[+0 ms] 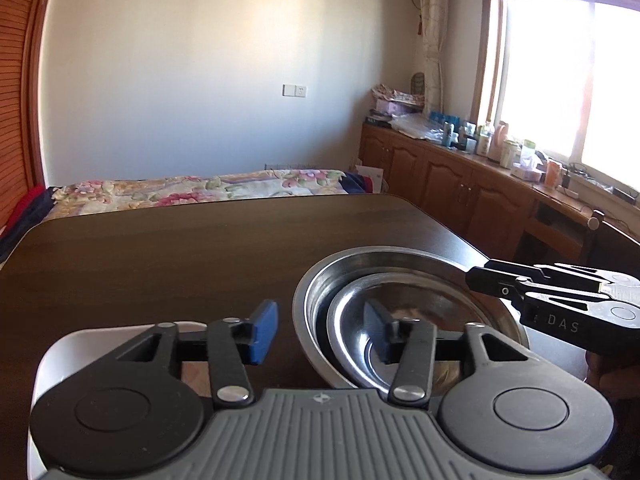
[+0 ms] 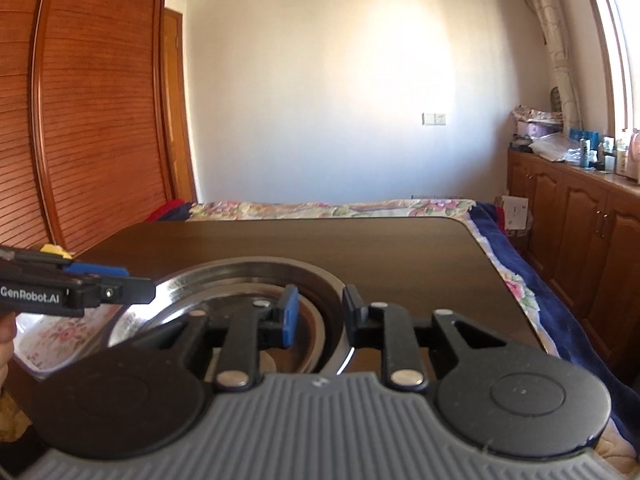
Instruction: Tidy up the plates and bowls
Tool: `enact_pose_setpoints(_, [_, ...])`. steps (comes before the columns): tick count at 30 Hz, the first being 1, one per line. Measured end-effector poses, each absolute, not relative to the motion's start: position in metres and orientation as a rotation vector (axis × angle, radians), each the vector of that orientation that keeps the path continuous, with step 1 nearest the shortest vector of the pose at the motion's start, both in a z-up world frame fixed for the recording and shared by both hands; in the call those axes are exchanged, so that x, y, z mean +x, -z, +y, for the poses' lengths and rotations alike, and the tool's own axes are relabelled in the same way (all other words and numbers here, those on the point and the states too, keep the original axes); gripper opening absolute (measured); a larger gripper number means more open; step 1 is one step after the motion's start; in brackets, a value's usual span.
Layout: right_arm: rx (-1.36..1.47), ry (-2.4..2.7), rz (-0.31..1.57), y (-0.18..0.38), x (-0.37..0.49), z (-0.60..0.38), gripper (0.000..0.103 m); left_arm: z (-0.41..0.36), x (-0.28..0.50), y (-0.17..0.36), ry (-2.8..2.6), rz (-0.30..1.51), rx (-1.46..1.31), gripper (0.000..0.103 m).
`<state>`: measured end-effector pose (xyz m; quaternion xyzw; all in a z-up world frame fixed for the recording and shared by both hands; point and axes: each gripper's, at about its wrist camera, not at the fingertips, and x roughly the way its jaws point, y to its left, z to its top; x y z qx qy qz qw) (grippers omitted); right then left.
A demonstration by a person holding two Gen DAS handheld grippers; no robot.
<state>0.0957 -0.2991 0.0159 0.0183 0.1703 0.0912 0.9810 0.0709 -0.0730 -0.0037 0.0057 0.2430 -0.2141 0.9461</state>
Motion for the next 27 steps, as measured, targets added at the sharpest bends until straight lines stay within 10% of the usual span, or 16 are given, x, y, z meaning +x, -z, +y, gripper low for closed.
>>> enact_pose_setpoints(9, [0.036,-0.175,0.312,-0.014,0.091,-0.299,0.053,-0.073,0.064,0.010,0.395,0.462,0.020,0.089])
enact_pose_setpoints(27, [0.010,-0.259,0.339,-0.007,0.108,-0.318,0.081,-0.091,0.058,0.019,0.352,0.428,0.030,0.096])
